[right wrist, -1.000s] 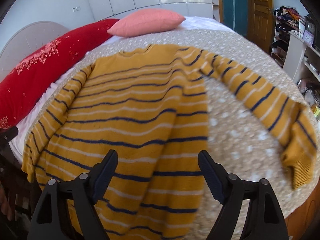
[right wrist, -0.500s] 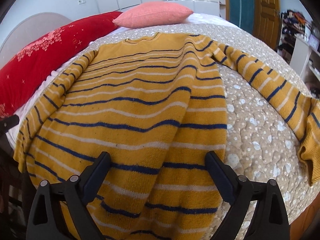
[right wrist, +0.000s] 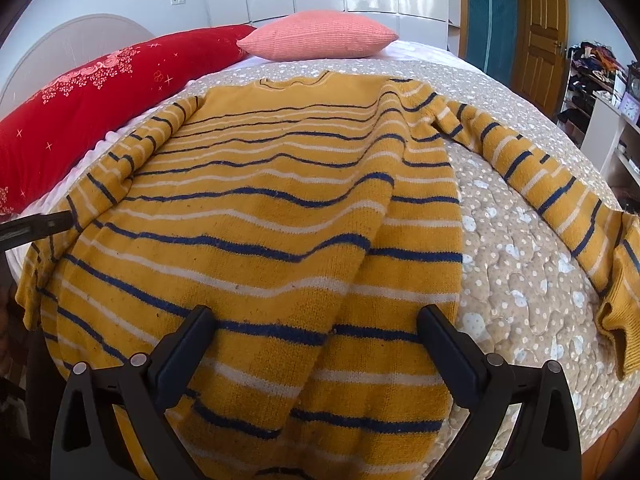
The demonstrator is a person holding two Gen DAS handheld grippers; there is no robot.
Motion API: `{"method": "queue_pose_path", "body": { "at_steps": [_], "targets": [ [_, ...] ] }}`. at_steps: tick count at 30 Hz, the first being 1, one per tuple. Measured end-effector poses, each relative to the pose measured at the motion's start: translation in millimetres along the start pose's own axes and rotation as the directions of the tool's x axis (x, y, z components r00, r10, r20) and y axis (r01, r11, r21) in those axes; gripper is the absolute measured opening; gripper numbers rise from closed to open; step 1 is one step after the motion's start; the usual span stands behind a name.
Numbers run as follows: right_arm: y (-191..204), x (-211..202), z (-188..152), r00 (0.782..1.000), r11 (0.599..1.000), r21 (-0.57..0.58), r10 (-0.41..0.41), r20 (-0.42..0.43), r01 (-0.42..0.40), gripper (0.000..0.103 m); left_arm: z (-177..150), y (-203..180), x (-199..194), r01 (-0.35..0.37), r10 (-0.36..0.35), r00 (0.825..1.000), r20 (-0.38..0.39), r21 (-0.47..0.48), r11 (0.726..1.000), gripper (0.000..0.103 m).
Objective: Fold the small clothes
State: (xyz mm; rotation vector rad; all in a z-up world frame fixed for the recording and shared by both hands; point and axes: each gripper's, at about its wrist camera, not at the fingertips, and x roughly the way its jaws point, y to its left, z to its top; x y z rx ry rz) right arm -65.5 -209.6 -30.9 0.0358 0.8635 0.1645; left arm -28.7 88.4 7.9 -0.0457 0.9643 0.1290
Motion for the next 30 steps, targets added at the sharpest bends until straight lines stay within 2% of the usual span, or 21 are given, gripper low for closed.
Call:
{"method": "queue_pose_path", "body": {
  "at_steps": [1,2,3,4,6,7,9,11,12,14,15,16,17,18,19,23,24,25,26,28,30],
  "targets": [
    [0,0,0,1.0,1.0,-0.001,-0.001,-0.002,0.001,0.103,2,0,-1,-0.007,0.007,1.0,0.007,0.012,1.0,0.051],
    [0,0,1,1.0,1.0,-0.003,-0.002,-0.005,0.002,0.103,5,0,-3,-0.018,0.018,1.0,0.019,0.023,1.0,0.038],
    [0,1,1,1.0,1.0,-0.004,-0.003,-0.009,0.003,0.103,8,2,-4,-0.038,0.038,0.999,0.028,0.026,0.999,0.014],
    [0,1,2,1.0,1.0,-0.006,-0.003,-0.012,0.003,0.103,12,7,-5,-0.057,0.056,0.998,0.035,0.012,0.998,0.009],
    [1,2,3,1.0,1.0,-0.011,-0.007,-0.019,0.006,0.103,20,26,-3,-0.097,0.099,0.994,0.039,-0.051,0.994,0.007],
    [1,3,4,1.0,1.0,-0.015,-0.008,-0.021,0.008,0.103,23,37,0,-0.151,0.154,0.988,0.033,-0.078,0.986,0.001],
    [1,4,4,1.0,1.0,-0.02,-0.012,-0.02,0.012,0.103,29,62,9,-0.258,0.261,0.965,0.006,-0.119,0.959,0.001],
    [3,6,5,1.0,1.0,-0.021,-0.02,-0.016,0.02,0.103,30,87,12,-0.285,0.284,0.958,-0.032,-0.165,0.944,0.001],
    [3,7,5,1.0,1.0,-0.022,-0.023,-0.013,0.023,0.103,28,99,9,-0.277,0.275,0.961,-0.036,-0.194,0.941,0.001],
    [5,8,5,1.0,0.999,-0.02,-0.031,-0.005,0.03,0.103,24,107,-2,-0.242,0.246,0.969,-0.01,-0.22,0.945,0.003],
    [5,9,5,0.999,0.999,-0.018,-0.034,0.0,0.034,0.103,21,107,-9,-0.229,0.235,0.972,0.004,-0.216,0.949,0.016],
    [6,9,5,0.999,0.999,-0.017,-0.037,0.004,0.037,0.103,18,105,-13,-0.222,0.23,0.973,0.014,-0.209,0.952,0.039],
    [6,9,4,0.999,0.999,-0.017,-0.04,0.007,0.04,0.103,16,101,-16,-0.21,0.22,0.975,0.028,-0.201,0.957,0.053],
    [7,9,3,0.999,0.999,-0.017,-0.041,0.009,0.042,0.103,14,95,-20,-0.182,0.195,0.979,0.053,-0.188,0.965,0.076],
    [7,9,3,0.999,0.999,-0.017,-0.041,0.011,0.042,0.103,12,87,-20,-0.161,0.175,0.982,0.07,-0.174,0.972,0.084],
    [6,7,3,1.0,0.999,-0.025,-0.031,0.006,0.031,0.103,21,52,-3,-0.07,0.071,0.996,0.063,-0.02,0.997,0.084],
    [5,7,3,1.0,0.999,-0.026,-0.028,0.003,0.028,0.103,22,44,2,-0.051,0.05,0.998,0.049,0.009,0.999,0.072],
    [5,6,3,1.0,0.999,-0.025,-0.023,-0.001,0.023,0.103,22,34,9,-0.026,0.026,1.0,0.013,0.045,0.999,0.031],
    [4,5,5,1.0,1.0,-0.021,-0.015,-0.007,0.015,0.103,21,28,13,-0.017,0.018,1.0,-0.015,0.063,0.998,0.018],
    [0,1,5,1.0,1.0,-0.008,-0.002,-0.013,0.002,0.101,22,19,9,-0.092,0.092,0.996,0.0,0.103,0.99,0.003],
    [-7,-6,6,1.0,1.0,0.026,0.015,-0.003,-0.015,0.095,26,20,4,-0.149,0.147,0.989,0.02,0.111,0.983,0.003]
  ]
}}
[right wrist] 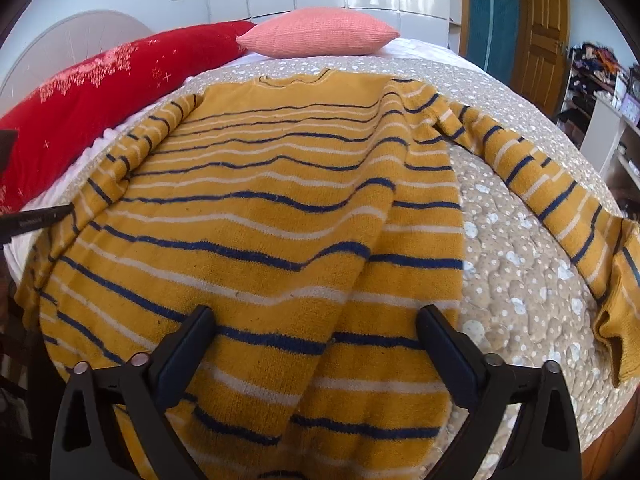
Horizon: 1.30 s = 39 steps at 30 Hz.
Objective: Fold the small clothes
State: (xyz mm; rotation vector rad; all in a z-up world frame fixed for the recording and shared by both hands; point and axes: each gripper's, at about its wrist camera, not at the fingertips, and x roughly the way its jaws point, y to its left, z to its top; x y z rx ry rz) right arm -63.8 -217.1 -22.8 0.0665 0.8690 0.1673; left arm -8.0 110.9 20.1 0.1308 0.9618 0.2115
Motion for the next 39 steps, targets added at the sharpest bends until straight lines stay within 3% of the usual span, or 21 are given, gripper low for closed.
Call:
{"method": "queue_pose_path", "body": {
  "at_steps": [2,3,6,9,11,12,13,14,18,21,22,27,29,30,33,35,36,37,39],
  "targets": [
    [-12,-7,1,0.999,0.998,0.053,0.034,0.014,-0.034,0.088,7,16,-2,-0.108,0.108,0.994,0.007,-0.033,0.994,0.003],
    [-19,-11,1,0.999,0.996,0.079,0.044,0.021,-0.045,0.087,10,27,-2,-0.186,0.187,0.982,0.014,-0.053,0.981,0.003],
    [-55,-27,-2,0.998,0.981,0.191,0.007,0.058,-0.018,0.086,16,60,-9,-0.29,0.292,0.956,0.0,-0.117,0.95,0.003],
    [-99,-42,-11,0.996,0.942,0.336,-0.005,0.086,-0.024,0.086,13,83,-35,-0.203,0.214,0.976,0.038,-0.197,0.959,0.011],
    [-135,-56,-21,0.993,0.893,0.448,-0.012,0.115,-0.041,0.086,6,81,-60,-0.155,0.175,0.982,0.076,-0.22,0.963,0.036],
    [-148,-62,-26,0.992,0.873,0.485,-0.016,0.127,-0.048,0.086,1,76,-73,-0.128,0.155,0.982,0.107,-0.223,0.966,0.057],
    [-163,-70,-30,0.989,0.85,0.524,-0.019,0.146,-0.061,0.086,-4,70,-84,-0.107,0.14,0.981,0.136,-0.223,0.969,0.071],
    [-177,-81,-34,0.985,0.832,0.549,-0.023,0.174,-0.077,0.086,-9,64,-93,-0.087,0.125,0.978,0.165,-0.219,0.972,0.075],
    [-200,-116,-36,0.97,0.85,0.525,-0.082,0.227,-0.051,0.086,-20,23,-114,-0.033,0.062,0.976,0.206,-0.139,0.99,0.08],
    [-202,-131,-35,0.956,0.885,0.459,-0.193,0.22,0.073,0.086,-22,-3,-114,0.006,0.013,0.982,0.187,-0.1,0.995,0.08],
    [-201,-132,-36,0.95,0.889,0.442,-0.233,0.209,0.121,0.086,-22,-12,-113,0.024,-0.007,0.984,0.178,-0.09,0.996,0.08],
    [-195,-112,-42,0.943,0.909,0.36,-0.285,0.172,0.209,0.086,-18,-42,-111,0.073,-0.065,0.987,0.147,-0.047,0.996,0.08],
    [-197,-105,-44,0.916,0.888,0.352,-0.368,0.161,0.295,0.086,-17,-50,-115,0.087,-0.08,0.986,0.147,-0.038,0.995,0.08],
    [-202,-105,-46,0.91,0.875,0.38,-0.381,0.163,0.299,0.086,-18,-52,-116,0.092,-0.086,0.985,0.149,-0.035,0.995,0.08],
    [-233,-100,-52,0.914,0.832,0.486,-0.378,0.144,0.268,0.085,-19,-61,-120,0.084,-0.081,0.986,0.149,-0.015,0.996,0.08],
    [-253,-89,-54,0.941,0.828,0.516,-0.319,0.115,0.217,0.06,-19,-63,-119,0.082,-0.08,0.987,0.137,-0.01,0.997,0.08],
    [-263,-86,-56,0.952,0.823,0.535,-0.288,0.101,0.192,0.033,-18,-63,-119,0.088,-0.085,0.988,0.128,-0.013,0.996,0.08],
    [-272,-88,-55,0.959,0.815,0.557,-0.262,0.107,0.16,0.019,-17,-62,-119,0.093,-0.09,0.988,0.123,-0.017,0.995,0.08],
    [-299,-102,-52,0.972,0.796,0.604,-0.169,0.163,0.037,0.012,-14,-61,-121,0.109,-0.105,0.987,0.119,-0.03,0.994,0.08]
  ]
}}
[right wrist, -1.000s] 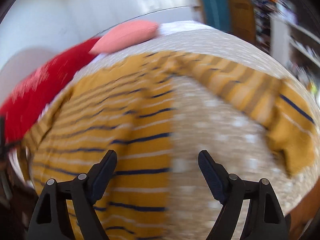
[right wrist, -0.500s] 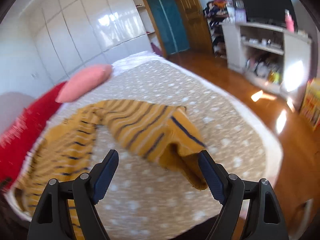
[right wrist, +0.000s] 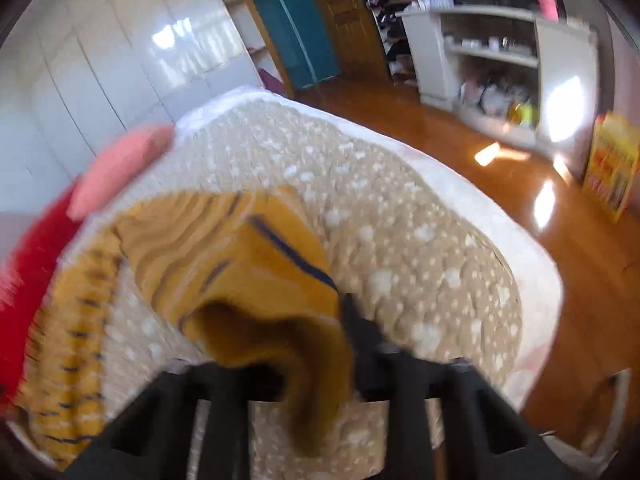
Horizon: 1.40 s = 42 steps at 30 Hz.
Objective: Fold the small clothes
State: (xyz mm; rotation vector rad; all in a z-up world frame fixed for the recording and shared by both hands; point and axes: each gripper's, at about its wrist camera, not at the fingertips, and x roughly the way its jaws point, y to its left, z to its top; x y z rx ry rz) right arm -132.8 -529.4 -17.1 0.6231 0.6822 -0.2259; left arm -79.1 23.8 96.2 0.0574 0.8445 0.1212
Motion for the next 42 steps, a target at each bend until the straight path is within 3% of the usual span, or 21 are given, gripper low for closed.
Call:
{"method": "queue_pose_path", "body": {
  "at_steps": [2,5,9,12,15,19,23,27,31,35,36,39,42],
  "targets": [
    [-18,-16,26,0.999,0.998,0.057,0.02,0.046,-0.023,0.005,4,2,-3,0.009,-0.009,1.0,0.01,-0.011,1.0,0.08],
    [-53,-29,73,0.994,0.982,0.18,0.043,0.097,-0.06,0.005,11,6,-8,0.012,-0.011,0.999,0.036,-0.034,0.999,0.08],
    [-56,-24,113,0.996,0.97,0.238,0.019,0.087,-0.039,0.005,11,16,-13,0.036,-0.032,0.998,0.059,-0.078,0.996,0.08],
    [-10,-21,126,0.997,0.988,0.147,0.045,0.069,-0.054,0.005,6,28,-12,0.032,-0.027,0.998,0.059,-0.099,0.995,0.08],
    [51,-7,130,0.987,0.984,0.079,0.157,0.018,-0.158,0.005,0,43,-7,0.026,-0.02,0.999,0.048,-0.124,0.992,0.08],
    [158,34,121,0.952,0.958,-0.002,0.286,-0.111,-0.288,0.005,-12,70,-5,0.027,-0.018,0.999,0.049,-0.192,0.981,0.08],
    [276,92,91,0.889,0.915,-0.054,0.374,-0.264,-0.401,0.005,-28,97,0,0.009,0.002,0.999,0.047,-0.238,0.971,0.081],
    [388,149,39,0.836,0.875,-0.124,0.393,-0.383,-0.469,0.005,-40,123,6,-0.017,0.029,0.999,0.042,-0.261,0.965,0.081],
    [473,200,-22,0.817,0.843,-0.236,0.337,-0.469,-0.483,0.005,-51,155,17,-0.025,0.033,0.999,0.019,-0.319,0.947,0.081],
    [520,238,-66,0.796,0.822,-0.286,0.291,-0.53,-0.492,0.008,-60,181,30,-0.026,0.025,1.0,-0.007,-0.374,0.927,0.081],
    [529,242,-78,0.799,0.818,-0.309,0.272,-0.536,-0.485,0.011,-63,186,32,-0.028,0.025,1.0,-0.011,-0.385,0.922,0.081],
    [555,254,-108,0.793,0.779,-0.376,0.239,-0.56,-0.501,0.044,-68,194,37,-0.036,0.031,0.999,-0.02,-0.405,0.914,0.081],
    [578,254,-134,0.753,0.715,-0.406,0.254,-0.607,-0.569,0.047,-72,201,40,-0.044,0.036,0.999,-0.027,-0.419,0.907,0.081]
  ]
}}
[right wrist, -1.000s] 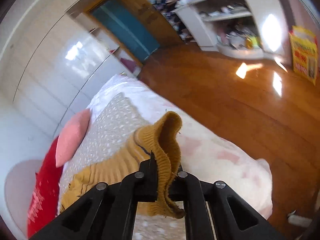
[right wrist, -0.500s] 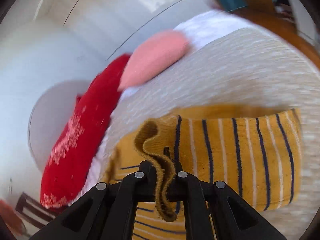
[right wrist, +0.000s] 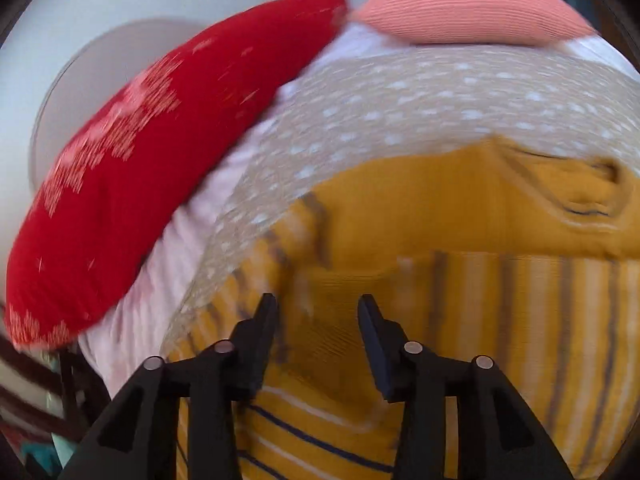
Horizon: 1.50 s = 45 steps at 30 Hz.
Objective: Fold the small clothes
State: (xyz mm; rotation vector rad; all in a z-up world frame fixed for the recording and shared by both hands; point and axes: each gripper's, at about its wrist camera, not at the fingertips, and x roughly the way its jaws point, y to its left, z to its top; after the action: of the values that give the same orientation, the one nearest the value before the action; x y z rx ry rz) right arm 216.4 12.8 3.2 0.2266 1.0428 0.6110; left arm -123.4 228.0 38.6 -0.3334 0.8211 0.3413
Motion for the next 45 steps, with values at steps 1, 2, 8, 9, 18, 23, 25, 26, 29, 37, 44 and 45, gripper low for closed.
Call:
{"method": "queue_pose_path", "body": {
  "at_steps": [1,2,8,9,18,23,25,26,29,37,44,45],
  "targets": [
    [12,4,-1,1.0,0.999,-0.037,0.018,-0.011,-0.019,0.047,0,3,1,-0.004,0.004,1.0,-0.002,-0.007,1.0,0.081],
    [21,5,-1,1.0,0.998,-0.064,0.02,-0.011,-0.02,0.048,0,6,2,-0.006,0.006,1.0,-0.004,-0.013,1.0,0.081],
    [94,-16,-24,0.999,0.946,-0.322,0.039,-0.006,-0.038,0.054,4,48,-5,-0.09,0.093,0.995,0.023,-0.105,0.99,0.081],
    [107,-20,-31,0.999,0.925,-0.376,0.051,-0.016,-0.053,0.056,5,61,-7,-0.111,0.115,0.993,0.023,-0.135,0.985,0.081],
    [204,-48,-171,0.998,0.419,-0.908,-0.05,-0.044,-0.019,0.06,-9,139,-29,-0.233,0.246,0.969,0.008,-0.294,0.927,0.081],
    [211,-39,-231,0.988,0.09,-0.992,-0.137,0.076,0.089,0.06,-18,157,-33,-0.21,0.223,0.975,-0.005,-0.359,0.91,0.081],
    [211,-28,-243,0.981,0.006,-0.993,-0.155,0.118,0.12,0.06,-20,159,-36,-0.194,0.208,0.978,-0.004,-0.374,0.907,0.081],
    [213,-22,-247,0.978,-0.029,-0.99,-0.156,0.138,0.136,0.06,-21,158,-37,-0.193,0.208,0.978,-0.002,-0.374,0.907,0.081],
    [218,-9,-261,0.974,-0.122,-0.979,-0.14,0.181,0.164,0.06,-22,153,-44,-0.196,0.214,0.977,0.009,-0.364,0.911,0.081],
    [234,-5,-257,0.982,-0.009,-0.988,-0.114,0.154,0.154,0.005,-18,130,-55,-0.199,0.221,0.975,0.036,-0.308,0.93,0.081],
    [156,-93,-111,0.977,0.708,-0.686,-0.026,0.212,0.167,0.005,-9,91,-54,-0.165,0.18,0.983,0.046,-0.229,0.959,0.081],
    [130,-105,-94,0.974,0.782,-0.601,-0.03,0.226,0.163,0.005,-7,82,-53,-0.16,0.174,0.984,0.048,-0.209,0.965,0.081]
  ]
}}
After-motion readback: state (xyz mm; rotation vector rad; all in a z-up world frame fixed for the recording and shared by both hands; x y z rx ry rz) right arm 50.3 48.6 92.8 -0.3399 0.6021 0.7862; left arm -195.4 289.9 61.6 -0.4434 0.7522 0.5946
